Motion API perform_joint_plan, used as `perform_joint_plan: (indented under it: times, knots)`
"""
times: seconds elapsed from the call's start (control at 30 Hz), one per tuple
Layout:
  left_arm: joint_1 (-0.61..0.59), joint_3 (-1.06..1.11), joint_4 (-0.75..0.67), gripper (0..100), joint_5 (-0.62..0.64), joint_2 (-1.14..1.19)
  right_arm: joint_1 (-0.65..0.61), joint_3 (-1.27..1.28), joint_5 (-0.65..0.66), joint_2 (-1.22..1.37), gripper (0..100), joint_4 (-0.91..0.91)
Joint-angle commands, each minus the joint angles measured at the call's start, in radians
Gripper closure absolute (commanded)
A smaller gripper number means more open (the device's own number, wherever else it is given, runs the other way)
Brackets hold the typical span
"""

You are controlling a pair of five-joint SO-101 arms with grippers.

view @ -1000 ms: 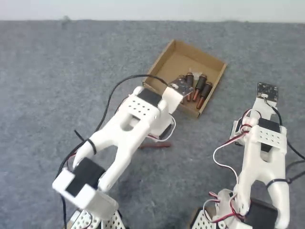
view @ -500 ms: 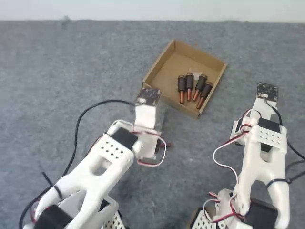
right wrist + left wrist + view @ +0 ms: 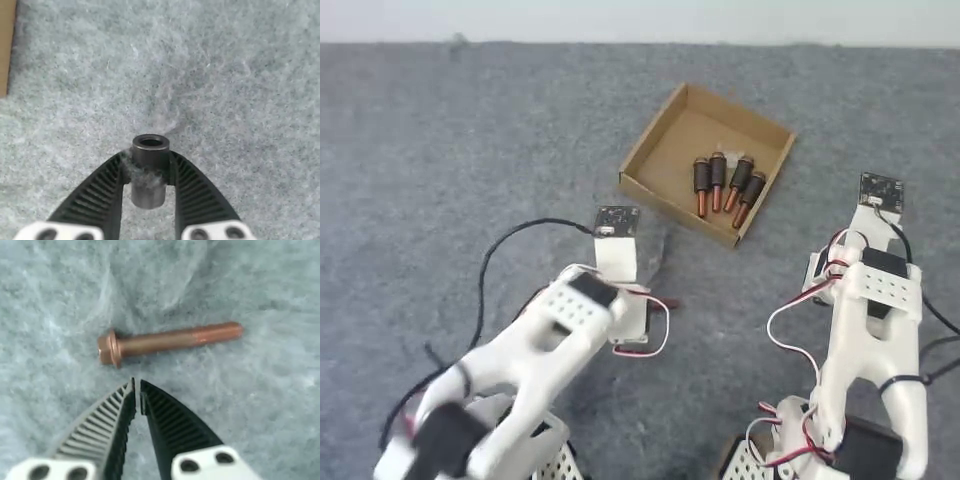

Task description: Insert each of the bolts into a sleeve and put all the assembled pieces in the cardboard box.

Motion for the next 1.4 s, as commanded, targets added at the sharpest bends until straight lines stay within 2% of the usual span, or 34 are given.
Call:
perform_joint_plan:
  times: [0.0,0.1,0.3,0.43,0.67,0.93,1.17,1.27,1.37]
  knots:
    - [-0.003,-0.113,-0.017,99,0.005,0.144,-0.008,-0.005,0.021,-0.045,99.1,-0.019]
    - [-0.04,-0.127,-0.029,99,0.005,0.161,-0.008,-0.005,0.021,-0.045,99.1,-0.019]
    - [-0.173,-0.133,-0.16,99,0.003,0.17,-0.008,-0.005,0.021,-0.045,99.1,-0.019]
    - [-0.196,-0.125,-0.282,99,0.003,0.172,-0.008,-0.005,0.021,-0.045,99.1,-0.019]
    - [-0.189,-0.133,-0.384,99,0.008,0.222,-0.008,-0.005,0.023,-0.045,99.1,-0.016]
    - [-0.163,-0.239,-0.341,99,0.006,0.316,-0.005,-0.005,0.025,-0.045,99.1,-0.015]
    - [-0.163,-0.217,-0.336,99,-0.005,0.18,-0.002,-0.005,0.025,-0.045,99.1,-0.015]
    - [-0.143,-0.177,-0.333,98,-0.054,0.12,-0.002,-0.005,0.025,-0.045,99.1,-0.015]
    - [-0.127,-0.147,-0.334,93,-0.049,0.095,-0.002,-0.005,0.025,-0.045,99.1,-0.015]
